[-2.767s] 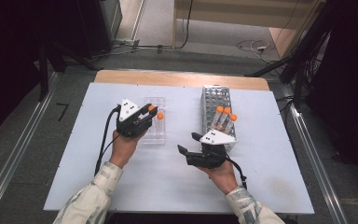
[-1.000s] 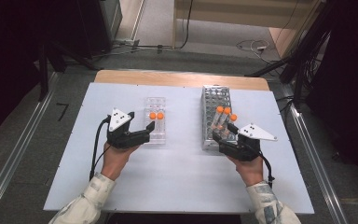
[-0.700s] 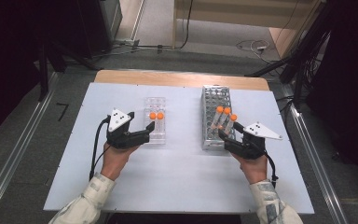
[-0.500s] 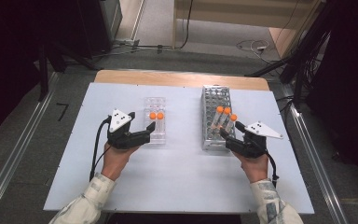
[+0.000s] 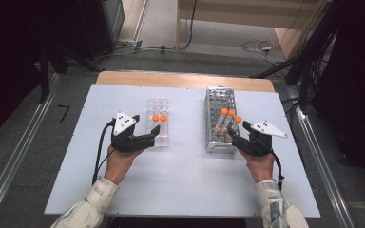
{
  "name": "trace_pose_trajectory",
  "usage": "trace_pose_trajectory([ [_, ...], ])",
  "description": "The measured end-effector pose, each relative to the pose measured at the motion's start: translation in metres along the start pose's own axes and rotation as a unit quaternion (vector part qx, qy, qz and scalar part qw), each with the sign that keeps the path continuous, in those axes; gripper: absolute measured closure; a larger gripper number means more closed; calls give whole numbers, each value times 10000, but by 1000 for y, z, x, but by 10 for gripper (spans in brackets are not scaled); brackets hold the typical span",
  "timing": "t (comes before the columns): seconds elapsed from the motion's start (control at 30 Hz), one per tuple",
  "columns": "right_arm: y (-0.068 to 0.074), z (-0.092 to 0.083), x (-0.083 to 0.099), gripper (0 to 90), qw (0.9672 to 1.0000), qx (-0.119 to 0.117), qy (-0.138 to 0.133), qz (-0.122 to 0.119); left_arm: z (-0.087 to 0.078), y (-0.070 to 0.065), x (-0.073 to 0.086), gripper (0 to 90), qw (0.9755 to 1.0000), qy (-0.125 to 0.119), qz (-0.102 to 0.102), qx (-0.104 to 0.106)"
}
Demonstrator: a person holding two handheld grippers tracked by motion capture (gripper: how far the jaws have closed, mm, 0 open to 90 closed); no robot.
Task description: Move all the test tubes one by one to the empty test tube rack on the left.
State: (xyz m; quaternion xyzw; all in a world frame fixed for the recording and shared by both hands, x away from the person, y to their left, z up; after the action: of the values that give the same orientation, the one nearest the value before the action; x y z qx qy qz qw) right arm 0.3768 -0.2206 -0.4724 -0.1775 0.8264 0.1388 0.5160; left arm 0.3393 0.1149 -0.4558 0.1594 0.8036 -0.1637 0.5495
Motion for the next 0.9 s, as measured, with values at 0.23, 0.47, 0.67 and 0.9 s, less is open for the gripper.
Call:
trace_pose_trajectory([
  [0.23,-4,6,2,397,10000,47,13,6,0,0,1,172,10000,20,0,-4],
  [0.47,-6,10,3,469,9999,107,5,-31,1,0,1,172,10000,23,-11,-10],
  [0.67,-7,15,5,538,9998,140,23,-111,1,-1,2,172,10000,40,-12,3],
  [0.9,-8,19,6,618,9998,158,33,-117,2,-1,3,172,10000,61,-9,3],
])
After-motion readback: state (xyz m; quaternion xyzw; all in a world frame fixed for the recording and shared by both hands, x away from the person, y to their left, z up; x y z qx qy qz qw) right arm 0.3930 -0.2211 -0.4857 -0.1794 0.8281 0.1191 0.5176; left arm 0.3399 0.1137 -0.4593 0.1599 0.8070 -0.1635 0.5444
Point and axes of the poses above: each handheld gripper's, and its own axes: z roughly forward along the jaws, x roughly out of its underside, y roughly to its left, the point moved 6 cm from there along z, roughly forward along the jaws, and after that the axes turned 1 degree about z, right-handed, at the moved point
